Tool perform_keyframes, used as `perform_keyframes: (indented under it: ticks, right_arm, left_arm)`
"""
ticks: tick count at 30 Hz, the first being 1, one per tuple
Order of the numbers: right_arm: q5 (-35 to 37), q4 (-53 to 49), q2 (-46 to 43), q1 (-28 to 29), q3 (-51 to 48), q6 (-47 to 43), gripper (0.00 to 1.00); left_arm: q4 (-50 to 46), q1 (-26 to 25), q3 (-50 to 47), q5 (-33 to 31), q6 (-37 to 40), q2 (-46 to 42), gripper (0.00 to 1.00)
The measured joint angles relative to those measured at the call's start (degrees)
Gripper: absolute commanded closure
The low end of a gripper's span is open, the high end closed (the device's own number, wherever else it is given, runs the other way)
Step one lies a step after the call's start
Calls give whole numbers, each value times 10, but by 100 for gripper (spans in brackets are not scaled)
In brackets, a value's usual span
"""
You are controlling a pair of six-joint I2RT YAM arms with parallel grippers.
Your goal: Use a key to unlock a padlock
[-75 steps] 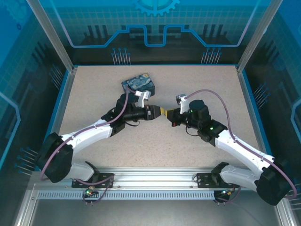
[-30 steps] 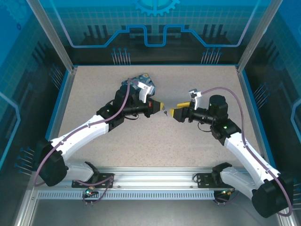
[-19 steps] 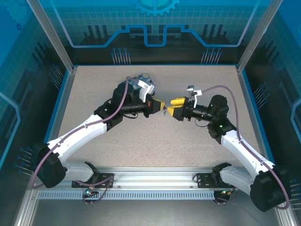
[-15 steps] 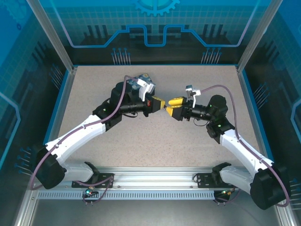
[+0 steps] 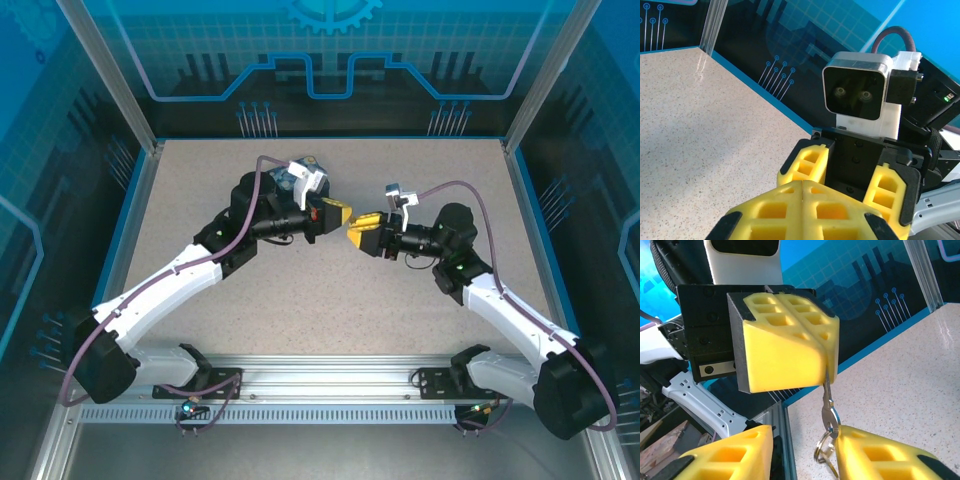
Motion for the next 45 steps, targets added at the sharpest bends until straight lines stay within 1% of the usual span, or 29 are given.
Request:
perform_keyframes:
  ticks: [4,13,18,21,30,32,33,34,35,36,37,38,39,40,42,43,45]
  right_arm:
    - [8,-3,0,0,0,-1,75]
    - [28,-3,-12,-5,0,5,80]
    - [34,-1,-19,-12,0,16,84]
    - [36,0,-19,-13,0,20,87]
    - [44,5,-19,-16,-1,33,100]
    - [47,5,-19,-16,-1,33,100]
    - [47,5,-20,-16,-1,33,100]
    - [48,5,-21,-16,-1,33,100]
    - [49,4,-22,-16,-1,32,100]
    - [49,2,-24,-16,-1,31,100]
    - [49,-3,-28,-16,-1,28,100]
    - [51,-8,-31,-16,-1,23,100]
    - [54,-17,-36,-16,-1,18,100]
    - [56,-29,-42,-16,-1,10,100]
    - [66,-61,-52,-16,0,-10,100]
    - [72,-84,-57,-16,1,-24,100]
    - [88,-137,-60,-17,5,-50,100]
  left_arm:
    - [0,0,0,0,-2,0,100]
    - [4,0,0,0,-4,0,100]
    - [13,0,0,0,-11,-1,100]
    - [16,0,0,0,-12,-1,100]
    - [24,0,0,0,-13,-2,100]
    - [26,0,0,0,-13,-2,100]
    - [26,0,-1,0,-13,-2,98]
    - [28,0,-2,0,-13,-2,90]
    - [28,-1,-2,0,-12,-2,87]
    - [29,-1,-2,0,-13,-2,82]
    - [29,-1,-2,-1,-12,-2,75]
    - [28,0,-3,-3,-10,-4,71]
    - [26,0,-6,-8,-11,-7,63]
    - [24,3,-9,-14,-12,-10,54]
    - [19,13,-13,-20,-15,-19,43]
    - [15,23,-15,-24,-18,-23,35]
    - [9,48,-18,-31,-26,-31,29]
